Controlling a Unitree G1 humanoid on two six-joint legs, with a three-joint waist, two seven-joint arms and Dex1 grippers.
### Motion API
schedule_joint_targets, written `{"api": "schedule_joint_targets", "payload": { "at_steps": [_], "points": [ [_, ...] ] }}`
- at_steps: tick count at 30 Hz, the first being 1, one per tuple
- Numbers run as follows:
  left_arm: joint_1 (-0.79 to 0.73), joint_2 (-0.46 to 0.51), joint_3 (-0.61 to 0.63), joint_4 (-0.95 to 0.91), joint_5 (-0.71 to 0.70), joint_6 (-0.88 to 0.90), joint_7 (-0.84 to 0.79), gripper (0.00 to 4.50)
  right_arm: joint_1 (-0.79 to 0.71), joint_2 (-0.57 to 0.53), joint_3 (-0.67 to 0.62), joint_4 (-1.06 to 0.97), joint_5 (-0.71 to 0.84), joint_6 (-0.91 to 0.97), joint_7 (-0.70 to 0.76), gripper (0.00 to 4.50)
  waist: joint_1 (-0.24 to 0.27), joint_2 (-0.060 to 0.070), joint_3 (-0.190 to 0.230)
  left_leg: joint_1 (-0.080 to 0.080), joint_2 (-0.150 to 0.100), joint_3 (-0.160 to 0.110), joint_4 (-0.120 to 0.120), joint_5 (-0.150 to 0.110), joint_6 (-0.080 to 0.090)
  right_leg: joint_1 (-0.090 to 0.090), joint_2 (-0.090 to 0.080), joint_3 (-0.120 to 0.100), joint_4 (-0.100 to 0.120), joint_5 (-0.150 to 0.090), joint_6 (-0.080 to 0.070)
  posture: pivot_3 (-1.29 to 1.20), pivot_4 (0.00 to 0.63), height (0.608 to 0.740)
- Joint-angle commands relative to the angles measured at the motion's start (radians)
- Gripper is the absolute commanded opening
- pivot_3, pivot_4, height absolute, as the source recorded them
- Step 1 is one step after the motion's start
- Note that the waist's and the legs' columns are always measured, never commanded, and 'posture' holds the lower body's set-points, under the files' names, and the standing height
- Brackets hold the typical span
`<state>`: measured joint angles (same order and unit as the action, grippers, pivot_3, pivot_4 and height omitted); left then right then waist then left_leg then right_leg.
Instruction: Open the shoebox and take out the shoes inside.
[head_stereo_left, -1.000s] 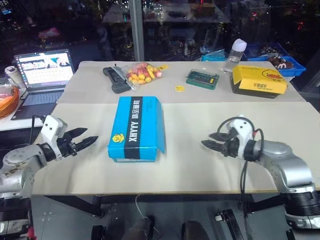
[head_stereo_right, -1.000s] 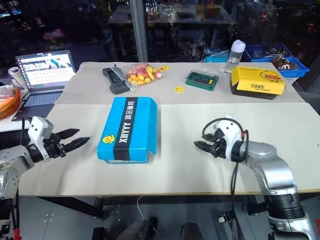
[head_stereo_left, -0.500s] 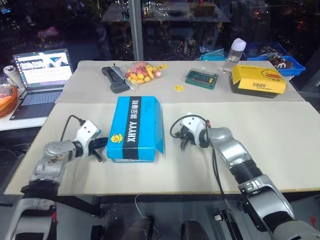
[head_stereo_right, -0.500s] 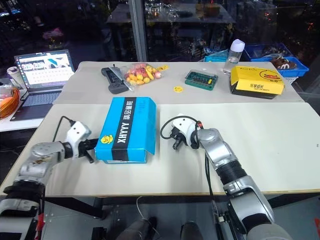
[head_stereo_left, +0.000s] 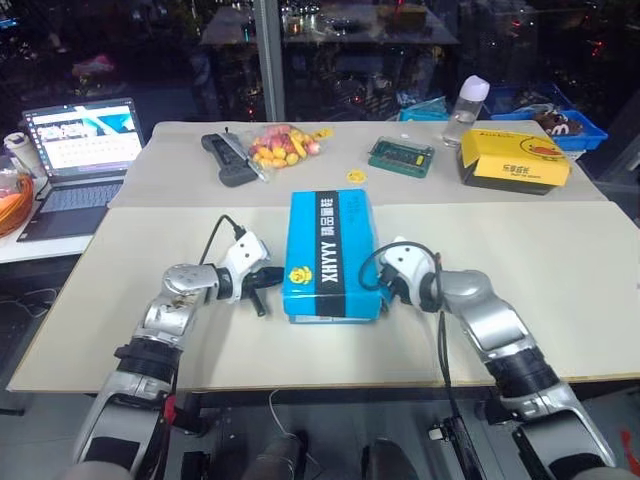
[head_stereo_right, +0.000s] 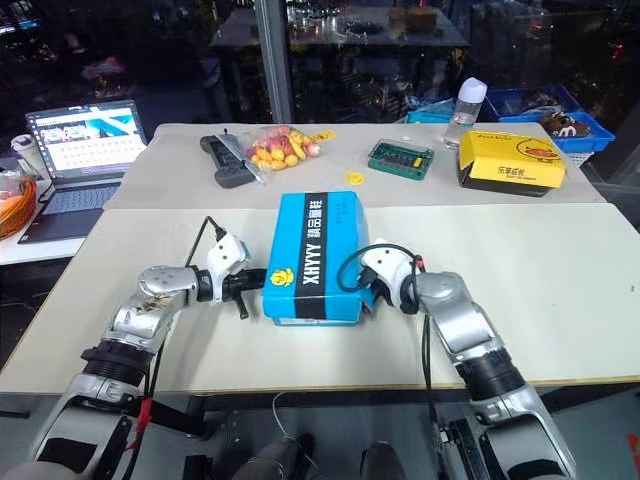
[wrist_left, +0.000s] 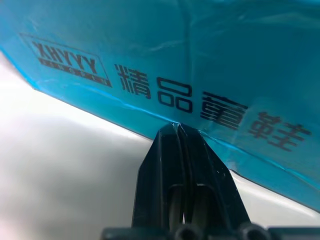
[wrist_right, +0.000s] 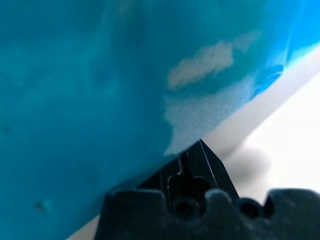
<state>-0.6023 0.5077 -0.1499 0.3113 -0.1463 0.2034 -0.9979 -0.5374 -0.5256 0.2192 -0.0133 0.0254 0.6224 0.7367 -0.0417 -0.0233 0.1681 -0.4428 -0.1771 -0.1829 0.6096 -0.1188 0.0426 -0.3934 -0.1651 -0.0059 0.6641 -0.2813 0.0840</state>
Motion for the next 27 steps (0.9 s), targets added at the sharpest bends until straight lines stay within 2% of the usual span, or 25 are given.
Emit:
{"api": "schedule_joint_targets", "payload": {
  "at_steps": [1,8,12,16,19,22,24,27],
  "points": [
    [0.025,0.006,0.000,-0.108,-0.029,0.029,-0.028,0.08,0.027,-0.027,-0.048,-0.096,0.026,0.044,-0.001,0.00,0.000,0.000,0.000,0.000,0.000,0.000,0.000,0.000,0.000,0.000,0.000,0.000,0.000,0.000,0.000,0.00,0.150,0.740],
    [0.094,0.041,0.035,-0.140,-0.021,0.045,-0.010,0.08,0.057,-0.041,-0.060,-0.132,0.039,0.077,-0.004,0.00,-0.001,0.000,0.000,0.000,0.001,0.000,0.000,0.000,0.000,0.000,0.000,0.000,0.000,0.000,0.000,0.00,0.150,0.740],
    [0.195,0.078,0.145,-0.201,-0.062,0.057,0.053,0.08,0.077,-0.059,-0.073,-0.136,0.056,0.076,0.007,0.00,-0.003,0.000,0.000,0.000,0.001,0.000,0.000,0.000,0.000,0.000,0.000,0.000,0.000,0.000,0.000,0.00,0.150,0.740],
    [0.352,0.085,0.264,-0.392,-0.157,0.095,0.087,0.08,0.089,-0.075,-0.082,-0.122,0.068,0.061,0.024,0.00,0.000,0.000,0.000,0.000,0.001,0.001,-0.001,0.000,0.001,0.000,0.000,0.002,-0.001,0.000,0.000,0.00,0.150,0.740],
    [0.526,0.066,0.399,-0.653,-0.337,0.224,0.142,0.08,0.081,-0.082,-0.093,-0.092,0.082,0.048,0.038,0.00,0.002,0.000,0.000,0.001,0.002,0.001,0.000,-0.001,0.001,-0.001,0.000,0.002,-0.001,0.000,0.000,0.00,0.150,0.740],
    [0.686,0.060,0.478,-0.867,-0.463,0.350,0.219,0.08,0.063,-0.089,-0.111,-0.070,0.100,0.044,0.046,0.00,0.003,0.000,0.000,0.001,0.002,0.002,-0.001,-0.001,0.001,-0.001,0.000,0.002,-0.001,0.000,0.000,0.00,0.150,0.740],
    [0.782,0.053,0.507,-0.989,-0.532,0.410,0.275,0.08,0.048,-0.092,-0.129,-0.058,0.113,0.042,0.053,0.00,0.006,0.000,0.000,0.001,0.004,0.002,-0.001,-0.001,0.000,-0.001,0.001,0.003,-0.001,0.000,0.000,0.00,0.150,0.740],
    [0.851,0.049,0.507,-1.071,-0.564,0.442,0.327,0.08,0.023,-0.100,-0.138,-0.049,0.124,0.040,0.063,0.00,0.019,0.001,0.000,0.002,0.005,0.004,-0.001,-0.004,-0.004,-0.001,0.001,0.004,-0.001,0.000,0.000,0.00,0.150,0.740]
  ]
}}
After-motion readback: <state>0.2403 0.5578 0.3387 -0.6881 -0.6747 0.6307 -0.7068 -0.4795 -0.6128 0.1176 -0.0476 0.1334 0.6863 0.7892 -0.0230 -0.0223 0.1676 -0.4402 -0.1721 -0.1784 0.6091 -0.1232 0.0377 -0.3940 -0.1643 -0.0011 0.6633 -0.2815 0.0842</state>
